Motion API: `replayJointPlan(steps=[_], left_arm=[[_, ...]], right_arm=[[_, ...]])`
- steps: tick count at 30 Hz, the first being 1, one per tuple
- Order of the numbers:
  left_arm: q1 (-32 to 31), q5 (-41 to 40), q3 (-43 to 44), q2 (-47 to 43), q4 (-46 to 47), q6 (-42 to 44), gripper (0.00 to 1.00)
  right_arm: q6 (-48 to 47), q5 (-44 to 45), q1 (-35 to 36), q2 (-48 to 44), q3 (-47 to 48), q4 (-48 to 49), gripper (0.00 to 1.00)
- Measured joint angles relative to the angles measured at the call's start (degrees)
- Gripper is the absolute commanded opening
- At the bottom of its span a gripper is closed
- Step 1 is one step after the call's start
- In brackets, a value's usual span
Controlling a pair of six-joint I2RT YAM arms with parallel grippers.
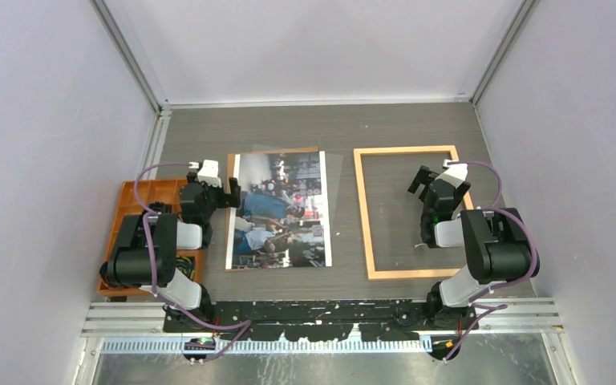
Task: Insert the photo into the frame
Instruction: Turn over the photo frame at the center of the board.
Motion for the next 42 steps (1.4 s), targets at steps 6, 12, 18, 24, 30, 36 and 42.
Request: replayJointPlan(steps=[6,12,18,24,30,36,42], left_arm=[[0.0,0.0,0.0,0.0,0.0,0.0,1.0],[0.3,0.4,0.0,0.0,-0.5,-0.2,1.0],[2.5,1.4,11.0,-3.5,-20.0,-1.7,1.0],[3.3,3.9,32.5,-4.9,-44.3,-1.5,1.0],[3.4,8.3,43.5,-5.4,-61.2,-1.8,1.0],[3.4,9.7,49.5,-2.4,-72.0,-1.7,1.0],[3.4,10.3,51.7,0.8,-78.8,-1.5,1.0]], right_arm=[[0.0,0.0,0.0,0.0,0.0,0.0,1.0],[0.0,0.4,0.0,-0.3,0.3,-1.7,1.0],[3.6,1.2,0.2,-5.2,17.4,-31.8,1.0],[20.5,-0.8,-1.4,-7.4,36.2,-54.7,1.0],[32.2,-15.6,-7.1,-6.2,42.8,-65.6,1.0],[30.1,-14.5,5.4,-1.2,48.7,-75.6,1.0],[25.5,-10.5,22.5,2.3,53.4,-80.7,1.0]])
